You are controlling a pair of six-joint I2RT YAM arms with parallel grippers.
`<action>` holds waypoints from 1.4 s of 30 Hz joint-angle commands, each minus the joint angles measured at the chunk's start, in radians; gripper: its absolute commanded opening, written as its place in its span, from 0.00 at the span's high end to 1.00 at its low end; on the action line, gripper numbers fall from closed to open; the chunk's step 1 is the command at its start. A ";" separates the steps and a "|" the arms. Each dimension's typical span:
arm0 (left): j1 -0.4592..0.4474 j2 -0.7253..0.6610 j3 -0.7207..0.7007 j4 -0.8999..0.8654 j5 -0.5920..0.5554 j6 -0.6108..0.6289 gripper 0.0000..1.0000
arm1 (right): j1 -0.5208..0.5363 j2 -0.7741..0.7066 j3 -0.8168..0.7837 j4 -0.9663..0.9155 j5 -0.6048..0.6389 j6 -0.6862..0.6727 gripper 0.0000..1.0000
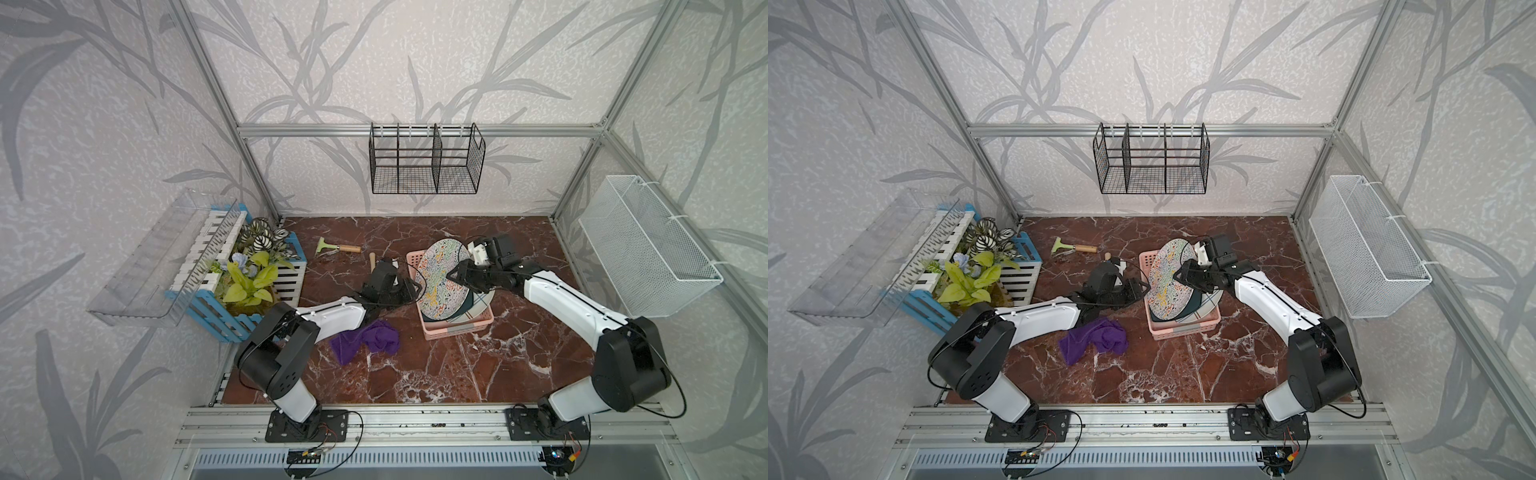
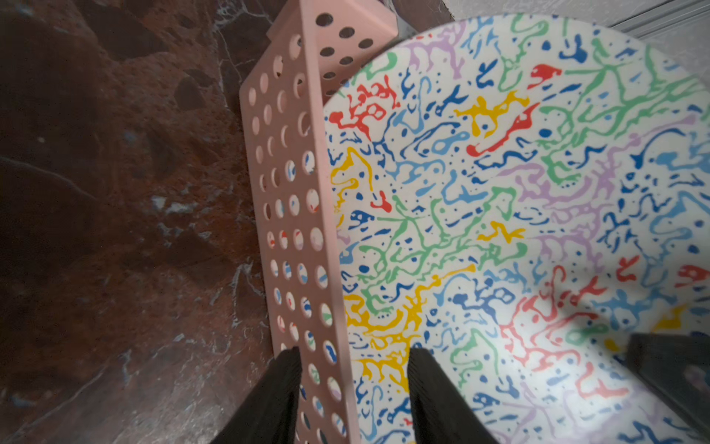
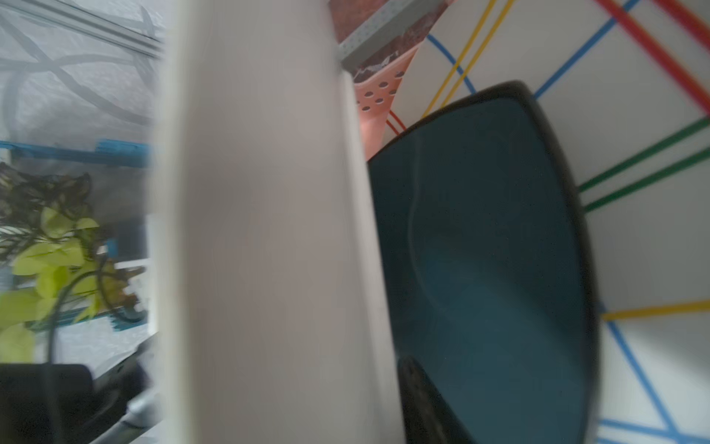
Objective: Wipe the wet plate dry
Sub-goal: Pick up the plate from the bin, then pick up the towel at the center of the board.
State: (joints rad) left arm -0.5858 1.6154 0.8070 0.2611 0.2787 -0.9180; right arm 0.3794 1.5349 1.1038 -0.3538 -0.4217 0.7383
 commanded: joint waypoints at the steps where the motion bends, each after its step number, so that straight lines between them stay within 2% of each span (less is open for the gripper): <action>1: -0.005 -0.097 -0.042 -0.027 -0.065 0.016 0.50 | 0.004 0.000 0.019 0.012 0.065 -0.001 0.73; 3: -0.005 -0.166 -0.066 -0.084 -0.117 0.043 0.49 | 0.002 -0.045 0.023 -0.007 0.091 -0.010 0.91; 4: -0.006 -0.203 -0.076 -0.116 -0.151 0.059 0.49 | -0.001 -0.072 0.023 -0.020 0.100 -0.014 0.96; 7: -0.014 -0.340 -0.095 -0.271 -0.279 0.130 0.48 | -0.010 -0.218 -0.008 -0.038 0.157 -0.023 1.00; 11: -0.043 -0.414 -0.114 -0.465 -0.430 0.219 0.44 | -0.014 -0.402 -0.046 -0.062 0.232 -0.021 1.00; 15: -0.062 -0.390 -0.122 -0.551 -0.501 0.276 0.38 | -0.014 -0.488 -0.038 -0.135 0.253 -0.018 1.00; 18: -0.069 -0.336 -0.123 -0.576 -0.525 0.269 0.33 | -0.014 -0.520 -0.033 -0.160 0.245 -0.003 1.00; 20: -0.087 -0.301 -0.134 -0.573 -0.535 0.263 0.21 | -0.014 -0.530 -0.034 -0.169 0.244 0.004 1.00; 22: -0.116 -0.269 -0.151 -0.576 -0.560 0.241 0.14 | -0.014 -0.533 -0.039 -0.176 0.243 0.006 1.00; 26: -0.155 -0.206 -0.200 -0.555 -0.551 0.177 0.12 | -0.014 -0.539 -0.051 -0.189 0.240 0.004 1.00; 27: -0.158 -0.184 -0.211 -0.542 -0.536 0.164 0.19 | -0.014 -0.540 -0.055 -0.189 0.239 0.004 1.00; 29: -0.158 -0.144 -0.217 -0.523 -0.504 0.137 0.43 | -0.014 -0.538 -0.056 -0.189 0.236 0.006 1.00; 31: -0.152 -0.128 -0.191 -0.543 -0.482 0.111 0.87 | -0.014 -0.529 -0.049 -0.188 0.221 0.002 1.00; 32: -0.147 -0.136 -0.160 -0.567 -0.481 0.104 0.99 | -0.014 -0.526 -0.044 -0.187 0.211 -0.001 1.00; 36: -0.123 -0.284 0.105 -0.737 -0.535 0.118 1.00 | -0.013 -0.525 -0.040 -0.173 0.132 -0.005 1.00; 37: -0.123 -0.337 0.195 -0.694 -0.511 0.184 1.00 | -0.012 -0.530 -0.047 -0.152 0.091 0.007 1.00; 39: -0.126 -0.374 0.287 -0.595 -0.425 0.257 1.00 | -0.009 -0.537 -0.069 -0.104 0.028 0.062 1.00; 42: -0.134 -0.343 0.393 -0.508 -0.273 0.296 1.00 | 0.011 -0.544 -0.109 0.037 -0.066 0.168 1.00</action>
State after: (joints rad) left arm -0.7132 1.2690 1.1328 -0.3225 -0.1234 -0.6956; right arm 0.3737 1.0161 1.0119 -0.5053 -0.3531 0.8089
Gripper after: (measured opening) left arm 0.085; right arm 0.119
